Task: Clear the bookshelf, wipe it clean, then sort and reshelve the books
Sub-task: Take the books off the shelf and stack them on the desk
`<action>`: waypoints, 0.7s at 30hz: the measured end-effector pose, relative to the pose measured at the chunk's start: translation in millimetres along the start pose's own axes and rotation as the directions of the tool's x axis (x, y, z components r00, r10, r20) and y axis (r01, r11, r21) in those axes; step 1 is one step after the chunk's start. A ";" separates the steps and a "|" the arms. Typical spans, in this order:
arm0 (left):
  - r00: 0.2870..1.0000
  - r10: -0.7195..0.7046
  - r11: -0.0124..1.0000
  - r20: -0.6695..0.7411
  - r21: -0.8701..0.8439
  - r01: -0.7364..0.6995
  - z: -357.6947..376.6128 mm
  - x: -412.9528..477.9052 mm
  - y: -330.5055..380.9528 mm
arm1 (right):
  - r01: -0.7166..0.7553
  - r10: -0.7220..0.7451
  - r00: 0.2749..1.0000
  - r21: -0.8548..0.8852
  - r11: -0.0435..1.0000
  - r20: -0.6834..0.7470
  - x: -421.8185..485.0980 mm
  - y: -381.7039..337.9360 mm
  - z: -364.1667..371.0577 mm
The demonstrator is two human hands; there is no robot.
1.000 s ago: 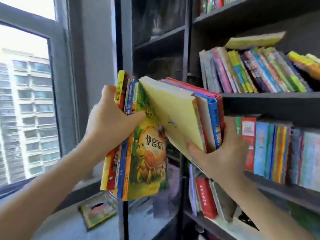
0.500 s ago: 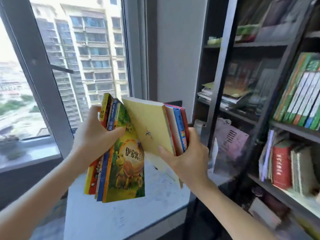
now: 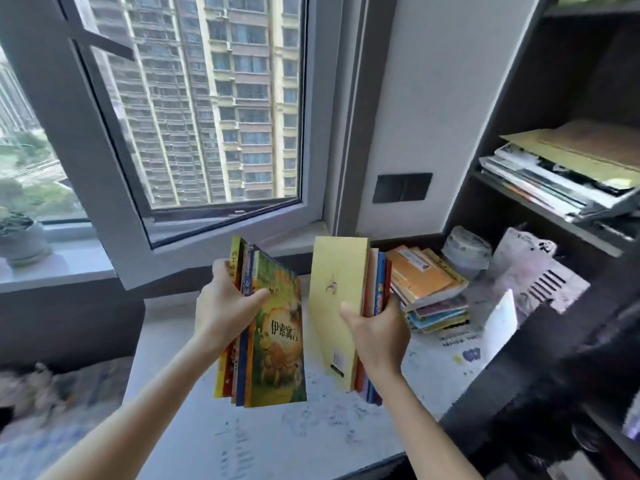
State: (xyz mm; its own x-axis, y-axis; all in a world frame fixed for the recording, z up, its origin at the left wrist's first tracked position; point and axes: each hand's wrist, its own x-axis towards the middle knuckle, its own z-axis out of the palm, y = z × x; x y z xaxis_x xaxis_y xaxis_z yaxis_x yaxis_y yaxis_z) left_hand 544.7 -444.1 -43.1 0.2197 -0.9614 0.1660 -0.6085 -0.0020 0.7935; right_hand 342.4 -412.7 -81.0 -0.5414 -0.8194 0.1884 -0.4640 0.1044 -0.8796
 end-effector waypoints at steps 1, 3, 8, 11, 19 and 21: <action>1.000 -0.020 1.000 0.019 -0.003 0.020 11.3 8.7 -5.8 | -0.031 0.030 0.999 -0.011 0.999 -0.014 8.7 6.5 4.1; 0.997 -0.055 0.998 0.051 -0.027 0.057 32.2 24.3 -15.0 | -0.076 0.074 0.996 -0.035 0.996 -0.051 23.7 18.3 7.5; 0.976 -0.144 0.970 0.165 -0.172 0.173 99.8 75.7 -29.7 | -0.155 0.133 0.979 -0.142 0.978 -0.153 67.3 39.7 12.9; 0.924 -0.241 0.894 0.297 -0.303 0.330 147.3 105.4 -41.9 | -0.202 0.160 0.964 -0.196 0.960 -0.211 87.4 48.7 11.8; 0.712 -0.365 0.592 0.600 -0.440 0.675 272.0 171.9 -75.1 | -0.314 0.215 0.916 -0.269 0.911 -0.339 143.2 62.7 11.2; 0.639 -0.374 0.531 0.672 -0.410 0.741 300.3 178.3 -82.0 | -0.331 0.216 0.905 -0.291 0.898 -0.366 154.9 66.7 11.9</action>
State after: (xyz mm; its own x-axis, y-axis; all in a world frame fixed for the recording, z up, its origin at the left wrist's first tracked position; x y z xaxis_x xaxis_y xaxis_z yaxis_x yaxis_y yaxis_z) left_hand 404.8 -698.1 -254.4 -0.1438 -0.7988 -0.5842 0.1519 -0.6011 0.7846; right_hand 235.9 -539.4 -115.7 -0.8467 -0.5132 0.1407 -0.4412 0.5292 -0.7248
